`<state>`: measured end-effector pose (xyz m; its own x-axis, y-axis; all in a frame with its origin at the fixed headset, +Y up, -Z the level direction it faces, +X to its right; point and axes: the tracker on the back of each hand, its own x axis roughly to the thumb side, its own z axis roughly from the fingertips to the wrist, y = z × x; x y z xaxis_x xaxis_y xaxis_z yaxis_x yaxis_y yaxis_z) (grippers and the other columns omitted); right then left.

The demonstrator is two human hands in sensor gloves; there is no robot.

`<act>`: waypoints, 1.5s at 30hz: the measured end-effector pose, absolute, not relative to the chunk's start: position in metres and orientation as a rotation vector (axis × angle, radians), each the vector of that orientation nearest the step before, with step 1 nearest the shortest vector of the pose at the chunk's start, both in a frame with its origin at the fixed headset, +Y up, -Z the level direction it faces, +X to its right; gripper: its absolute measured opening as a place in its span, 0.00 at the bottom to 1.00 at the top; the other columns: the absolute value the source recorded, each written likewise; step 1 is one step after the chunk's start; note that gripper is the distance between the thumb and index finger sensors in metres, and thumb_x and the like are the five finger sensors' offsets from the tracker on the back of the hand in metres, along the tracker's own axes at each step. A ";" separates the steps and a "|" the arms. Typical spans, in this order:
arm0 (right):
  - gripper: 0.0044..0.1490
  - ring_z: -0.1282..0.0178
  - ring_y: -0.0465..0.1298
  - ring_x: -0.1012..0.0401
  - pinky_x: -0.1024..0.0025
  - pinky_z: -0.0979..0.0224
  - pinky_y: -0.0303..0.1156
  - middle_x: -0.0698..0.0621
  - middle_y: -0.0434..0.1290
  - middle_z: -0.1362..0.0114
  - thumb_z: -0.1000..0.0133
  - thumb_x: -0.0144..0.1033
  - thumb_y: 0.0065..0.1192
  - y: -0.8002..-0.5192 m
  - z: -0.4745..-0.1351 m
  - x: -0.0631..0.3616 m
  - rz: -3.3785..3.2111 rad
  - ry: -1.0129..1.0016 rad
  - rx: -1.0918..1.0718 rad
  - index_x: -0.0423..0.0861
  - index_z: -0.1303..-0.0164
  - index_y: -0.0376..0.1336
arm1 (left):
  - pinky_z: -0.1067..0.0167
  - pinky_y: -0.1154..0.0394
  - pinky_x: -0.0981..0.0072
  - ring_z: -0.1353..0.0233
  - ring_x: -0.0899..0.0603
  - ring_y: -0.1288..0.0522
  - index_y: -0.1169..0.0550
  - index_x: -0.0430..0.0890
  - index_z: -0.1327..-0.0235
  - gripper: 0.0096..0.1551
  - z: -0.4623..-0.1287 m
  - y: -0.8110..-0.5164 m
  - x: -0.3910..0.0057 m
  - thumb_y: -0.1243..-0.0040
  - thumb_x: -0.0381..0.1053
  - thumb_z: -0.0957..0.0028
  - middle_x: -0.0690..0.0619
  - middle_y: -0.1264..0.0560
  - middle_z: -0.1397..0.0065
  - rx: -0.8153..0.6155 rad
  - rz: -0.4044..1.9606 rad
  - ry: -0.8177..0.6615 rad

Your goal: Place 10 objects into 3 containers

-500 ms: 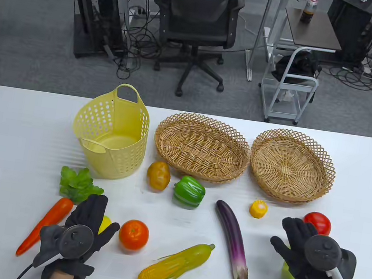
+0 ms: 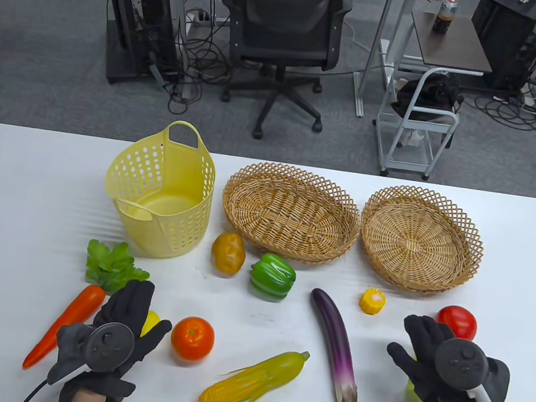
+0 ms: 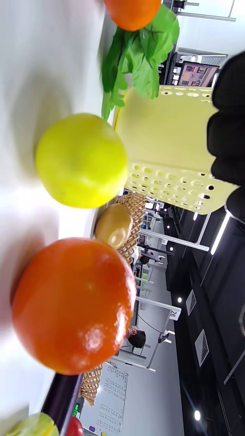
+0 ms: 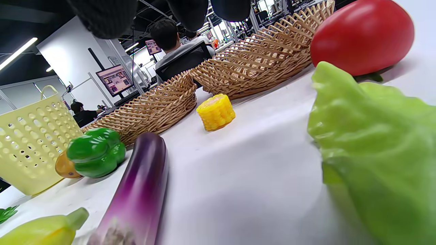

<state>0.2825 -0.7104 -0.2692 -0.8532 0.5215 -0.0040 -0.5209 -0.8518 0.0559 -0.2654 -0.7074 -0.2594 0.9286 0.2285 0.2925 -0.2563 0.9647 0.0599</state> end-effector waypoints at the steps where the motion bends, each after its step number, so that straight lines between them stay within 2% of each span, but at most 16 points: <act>1: 0.48 0.14 0.41 0.35 0.30 0.20 0.42 0.37 0.46 0.10 0.38 0.58 0.52 -0.711 -0.269 0.282 2.595 0.077 0.015 0.45 0.13 0.48 | 0.31 0.36 0.28 0.19 0.23 0.40 0.46 0.35 0.14 0.49 -0.260 -0.708 -0.266 0.61 0.69 0.33 0.29 0.44 0.15 0.095 0.247 -0.285; 16: 0.48 0.14 0.41 0.35 0.30 0.20 0.41 0.38 0.44 0.09 0.39 0.58 0.53 -0.711 -0.269 0.279 2.656 0.092 -0.021 0.45 0.13 0.47 | 0.31 0.36 0.28 0.19 0.23 0.40 0.46 0.36 0.13 0.48 -0.261 -0.710 -0.266 0.61 0.69 0.33 0.29 0.44 0.15 0.087 0.248 -0.281; 20: 0.49 0.14 0.39 0.35 0.29 0.20 0.37 0.37 0.44 0.09 0.39 0.58 0.54 -0.713 -0.270 0.279 2.677 0.123 -0.055 0.46 0.13 0.47 | 0.31 0.36 0.28 0.19 0.23 0.40 0.46 0.37 0.13 0.48 -0.264 -0.714 -0.269 0.61 0.69 0.33 0.29 0.44 0.15 0.061 0.253 -0.260; 27: 0.50 0.14 0.41 0.34 0.29 0.20 0.39 0.36 0.44 0.09 0.40 0.59 0.55 -0.718 -0.275 0.278 2.700 0.185 -0.097 0.46 0.12 0.47 | 0.31 0.36 0.28 0.19 0.23 0.39 0.45 0.37 0.13 0.47 -0.268 -0.719 -0.274 0.61 0.68 0.33 0.30 0.44 0.15 0.062 0.272 -0.217; 33: 0.51 0.14 0.44 0.34 0.29 0.20 0.44 0.35 0.45 0.09 0.40 0.58 0.58 -0.711 -0.279 0.283 2.735 0.293 -0.233 0.45 0.12 0.47 | 0.31 0.36 0.28 0.18 0.23 0.40 0.46 0.37 0.13 0.47 -0.276 -0.728 -0.282 0.61 0.68 0.33 0.30 0.45 0.15 0.000 0.335 -0.190; 35: 0.50 0.15 0.48 0.33 0.30 0.21 0.49 0.34 0.47 0.10 0.40 0.57 0.59 -0.709 -0.278 0.286 2.763 0.382 -0.320 0.45 0.12 0.49 | 0.31 0.36 0.28 0.18 0.23 0.40 0.46 0.37 0.13 0.47 -0.277 -0.727 -0.283 0.61 0.68 0.33 0.30 0.45 0.14 0.012 0.342 -0.196; 37: 0.46 0.17 0.52 0.31 0.30 0.22 0.51 0.31 0.50 0.11 0.40 0.56 0.59 -0.710 -0.276 0.289 2.778 0.539 -0.412 0.50 0.13 0.51 | 0.31 0.36 0.28 0.18 0.23 0.40 0.46 0.38 0.13 0.47 -0.279 -0.728 -0.285 0.61 0.68 0.32 0.30 0.45 0.14 0.016 0.361 -0.193; 39: 0.43 0.20 0.56 0.31 0.30 0.23 0.54 0.30 0.55 0.13 0.40 0.55 0.59 -0.713 -0.273 0.291 2.789 0.622 -0.455 0.50 0.15 0.55 | 0.31 0.36 0.28 0.18 0.23 0.40 0.46 0.38 0.13 0.46 -0.281 -0.732 -0.288 0.62 0.68 0.32 0.30 0.45 0.14 -0.002 0.383 -0.184; 42: 0.42 0.20 0.55 0.28 0.29 0.24 0.54 0.27 0.54 0.13 0.39 0.55 0.58 -0.720 -0.267 0.291 2.799 0.671 -0.506 0.49 0.16 0.58 | 0.31 0.36 0.28 0.18 0.23 0.41 0.46 0.38 0.13 0.46 -0.283 -0.733 -0.289 0.62 0.68 0.32 0.30 0.45 0.14 -0.019 0.407 -0.189; 45: 0.43 0.22 0.51 0.20 0.25 0.25 0.52 0.22 0.52 0.13 0.40 0.56 0.58 -0.731 -0.264 0.295 2.787 0.796 -0.582 0.50 0.15 0.56 | 0.31 0.36 0.29 0.18 0.23 0.40 0.45 0.38 0.13 0.46 -0.282 -0.733 -0.288 0.62 0.68 0.32 0.30 0.45 0.14 -0.002 0.414 -0.198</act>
<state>0.2947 -0.7306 -0.2641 -0.9059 0.0689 -0.4179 -0.2792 -0.8391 0.4669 -0.2884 -0.7325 -0.2825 0.8964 0.4001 0.1907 -0.3997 0.9157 -0.0422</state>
